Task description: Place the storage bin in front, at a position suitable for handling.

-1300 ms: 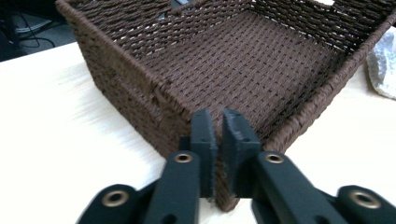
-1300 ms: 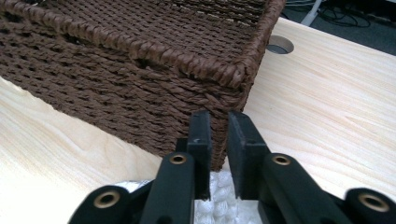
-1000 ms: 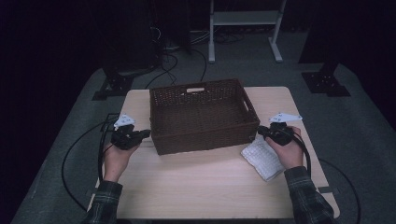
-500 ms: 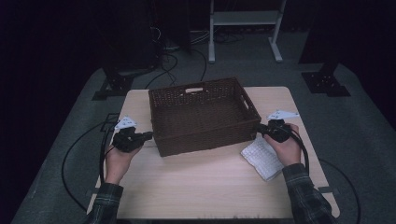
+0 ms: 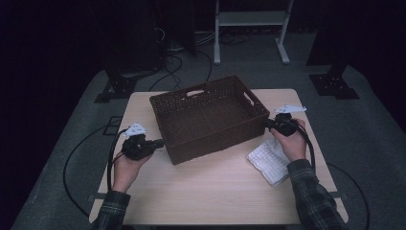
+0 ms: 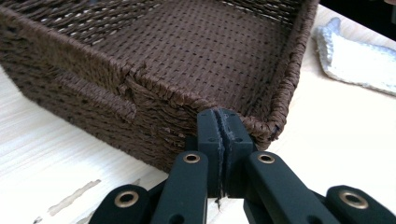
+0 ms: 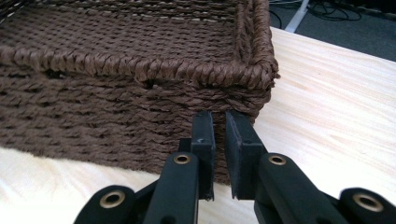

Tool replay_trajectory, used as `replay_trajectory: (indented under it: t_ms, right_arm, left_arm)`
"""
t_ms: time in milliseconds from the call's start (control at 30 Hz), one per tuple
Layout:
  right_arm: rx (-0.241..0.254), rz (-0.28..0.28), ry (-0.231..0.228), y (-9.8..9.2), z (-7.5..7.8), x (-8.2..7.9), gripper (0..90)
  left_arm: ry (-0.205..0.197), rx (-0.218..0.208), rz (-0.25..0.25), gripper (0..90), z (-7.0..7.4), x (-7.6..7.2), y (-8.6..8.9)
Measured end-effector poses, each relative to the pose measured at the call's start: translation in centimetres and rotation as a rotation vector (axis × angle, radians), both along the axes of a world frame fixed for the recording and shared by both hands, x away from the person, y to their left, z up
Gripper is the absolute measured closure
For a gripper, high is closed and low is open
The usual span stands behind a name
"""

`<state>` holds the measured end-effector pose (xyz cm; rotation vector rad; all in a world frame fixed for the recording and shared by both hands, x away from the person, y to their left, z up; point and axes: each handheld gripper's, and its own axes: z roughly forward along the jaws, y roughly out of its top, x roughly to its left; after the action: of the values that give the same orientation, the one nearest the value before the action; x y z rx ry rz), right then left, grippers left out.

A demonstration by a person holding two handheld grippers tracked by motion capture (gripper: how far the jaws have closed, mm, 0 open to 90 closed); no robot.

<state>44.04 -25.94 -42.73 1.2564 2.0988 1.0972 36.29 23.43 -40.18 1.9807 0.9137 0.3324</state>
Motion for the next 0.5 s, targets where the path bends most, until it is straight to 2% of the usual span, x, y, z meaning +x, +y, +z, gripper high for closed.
replay_trajectory:
  t_ms: [200,333,500]
  right_arm:
    - [0.001,-0.019,0.001,0.0,0.0,1.3,80.8]
    - [-0.002,-0.032,0.005,-0.1,0.1,1.9,80.1]
    - [-0.002,-0.021,-0.004,-0.2,0.1,0.8,77.1]
  left_arm:
    - [0.013,-0.020,-0.033,87.3,-0.1,-0.1,-0.6]
    - [0.010,-0.006,-0.041,86.6,0.0,-0.1,-0.8]
    - [0.000,0.000,-0.026,83.5,0.3,0.1,-0.2]
